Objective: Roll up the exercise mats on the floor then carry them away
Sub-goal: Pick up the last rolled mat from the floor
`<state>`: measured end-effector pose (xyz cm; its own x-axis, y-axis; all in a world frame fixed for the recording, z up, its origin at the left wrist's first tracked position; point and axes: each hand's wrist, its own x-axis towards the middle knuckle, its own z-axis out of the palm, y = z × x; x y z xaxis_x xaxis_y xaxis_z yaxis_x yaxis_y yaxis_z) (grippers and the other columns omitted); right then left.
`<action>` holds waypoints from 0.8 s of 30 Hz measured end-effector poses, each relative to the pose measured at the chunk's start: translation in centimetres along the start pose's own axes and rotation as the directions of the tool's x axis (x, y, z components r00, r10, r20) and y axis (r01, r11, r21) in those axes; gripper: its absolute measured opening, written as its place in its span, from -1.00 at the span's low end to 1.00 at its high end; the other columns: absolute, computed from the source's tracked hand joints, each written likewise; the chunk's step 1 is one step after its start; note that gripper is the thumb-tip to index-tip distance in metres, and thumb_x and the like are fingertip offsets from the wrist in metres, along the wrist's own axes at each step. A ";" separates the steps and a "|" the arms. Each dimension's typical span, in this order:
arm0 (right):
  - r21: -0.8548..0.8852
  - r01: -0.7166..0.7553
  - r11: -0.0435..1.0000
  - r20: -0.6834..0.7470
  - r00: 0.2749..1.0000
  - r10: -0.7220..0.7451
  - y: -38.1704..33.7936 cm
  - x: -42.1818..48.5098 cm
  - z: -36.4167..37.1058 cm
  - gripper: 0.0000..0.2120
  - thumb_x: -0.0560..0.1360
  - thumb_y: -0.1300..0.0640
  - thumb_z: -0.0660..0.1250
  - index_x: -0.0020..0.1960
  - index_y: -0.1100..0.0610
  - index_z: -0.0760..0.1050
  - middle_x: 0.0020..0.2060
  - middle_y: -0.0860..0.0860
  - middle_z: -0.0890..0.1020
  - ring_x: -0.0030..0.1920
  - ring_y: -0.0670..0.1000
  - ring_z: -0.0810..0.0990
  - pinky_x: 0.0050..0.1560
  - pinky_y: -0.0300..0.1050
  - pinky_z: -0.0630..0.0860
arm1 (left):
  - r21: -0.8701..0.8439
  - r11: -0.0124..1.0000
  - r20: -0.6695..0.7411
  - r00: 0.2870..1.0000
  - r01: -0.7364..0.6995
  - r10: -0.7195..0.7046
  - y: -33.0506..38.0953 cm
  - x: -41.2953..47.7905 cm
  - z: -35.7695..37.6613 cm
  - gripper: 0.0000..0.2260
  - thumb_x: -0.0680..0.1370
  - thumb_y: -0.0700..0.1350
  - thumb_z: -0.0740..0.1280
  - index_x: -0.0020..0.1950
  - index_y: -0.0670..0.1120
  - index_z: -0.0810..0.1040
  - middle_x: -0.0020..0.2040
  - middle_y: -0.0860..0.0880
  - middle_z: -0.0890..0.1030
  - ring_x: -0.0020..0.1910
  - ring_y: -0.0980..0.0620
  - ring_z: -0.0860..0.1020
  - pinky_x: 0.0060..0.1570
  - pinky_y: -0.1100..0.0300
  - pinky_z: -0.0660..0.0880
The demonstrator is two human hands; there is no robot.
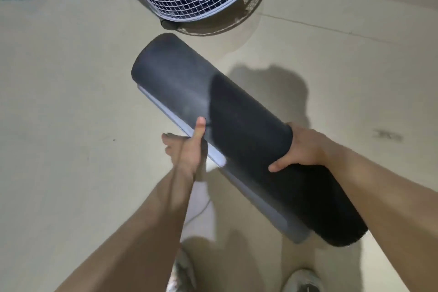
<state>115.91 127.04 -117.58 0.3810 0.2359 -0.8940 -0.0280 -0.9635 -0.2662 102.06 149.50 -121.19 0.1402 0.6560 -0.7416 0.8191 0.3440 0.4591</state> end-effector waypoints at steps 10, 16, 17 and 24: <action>0.225 0.039 0.973 -0.255 0.967 0.020 -0.8 -3.3 9.9 0.20 -0.03 -0.33 0.69 0.48 -0.09 0.22 0.22 -0.12 0.53 0.20 0.05 0.58 0.22 0.13 0.57 | -0.140 0.975 0.323 0.939 0.173 -0.121 -6.7 -6.6 1.3 -0.32 0.27 0.33 0.59 0.22 -0.05 0.59 0.02 0.06 0.73 0.07 -0.01 0.68 0.15 0.04 0.60; 0.403 0.036 0.915 -0.259 0.963 0.076 1.2 -11.1 11.4 0.19 -0.08 -0.38 0.63 0.44 -0.16 0.23 0.26 -0.14 0.52 0.22 0.05 0.56 0.19 0.16 0.59 | -0.008 0.999 0.368 0.929 0.038 -0.032 -5.6 -13.8 -1.6 -0.72 0.45 0.07 0.59 0.04 -0.06 0.70 -0.11 0.10 0.76 -0.06 0.09 0.72 -0.10 0.25 0.63; 0.429 0.033 0.903 -0.263 0.961 0.090 1.9 -12.6 11.0 0.19 -0.09 -0.39 0.62 0.44 -0.17 0.23 0.25 -0.15 0.52 0.21 0.05 0.57 0.18 0.16 0.60 | 0.033 0.999 0.387 0.922 0.010 -0.022 -4.9 -15.4 -1.6 -0.70 0.45 0.08 0.59 0.05 -0.07 0.70 -0.10 0.09 0.76 -0.05 0.07 0.72 -0.05 0.19 0.64; 0.607 0.062 0.792 -0.363 0.908 0.207 10.4 -23.5 4.0 0.15 -0.07 -0.44 0.58 0.41 -0.11 0.26 0.18 -0.15 0.53 0.14 0.02 0.58 0.10 0.07 0.60 | 0.195 0.963 0.551 0.833 -0.185 0.048 2.5 -29.0 3.8 -0.68 0.45 0.06 0.58 0.09 -0.11 0.70 -0.07 0.03 0.77 -0.06 0.05 0.73 0.05 0.12 0.65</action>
<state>102.97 112.00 -100.76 0.6760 -0.0314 -0.7363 -0.5595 -0.6721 -0.4850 102.16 128.78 -100.43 0.4632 0.1926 -0.8651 0.8714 0.0789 0.4842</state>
